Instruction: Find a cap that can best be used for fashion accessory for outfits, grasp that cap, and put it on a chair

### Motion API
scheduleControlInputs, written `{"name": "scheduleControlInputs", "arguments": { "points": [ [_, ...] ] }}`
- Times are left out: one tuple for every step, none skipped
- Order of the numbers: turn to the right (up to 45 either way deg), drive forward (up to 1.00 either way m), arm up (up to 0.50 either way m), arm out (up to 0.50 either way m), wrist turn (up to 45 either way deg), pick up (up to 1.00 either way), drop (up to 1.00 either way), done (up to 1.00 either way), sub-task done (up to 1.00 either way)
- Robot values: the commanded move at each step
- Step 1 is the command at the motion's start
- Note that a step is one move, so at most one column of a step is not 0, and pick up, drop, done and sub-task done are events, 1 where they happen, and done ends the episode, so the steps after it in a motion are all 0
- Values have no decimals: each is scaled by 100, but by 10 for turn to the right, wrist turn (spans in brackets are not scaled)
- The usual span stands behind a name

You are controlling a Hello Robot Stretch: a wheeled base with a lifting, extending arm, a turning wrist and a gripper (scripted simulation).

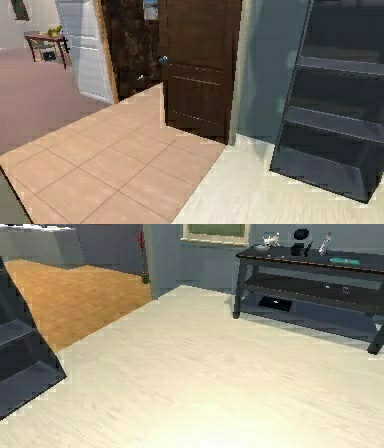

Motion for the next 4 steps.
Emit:
{"name": "scheduleControlInputs", "arguments": {
  "points": [
    [0, 35, 0, 0, 0, 0, 0, 0, 0],
    [-120, 0, 0, 0, 0, 0, 0, 0, 0],
    [0, 35, 0, 0, 0, 0, 0, 0, 0],
    [-450, 0, 0, 0, 0, 0, 0, 0, 0]
  ]
}}
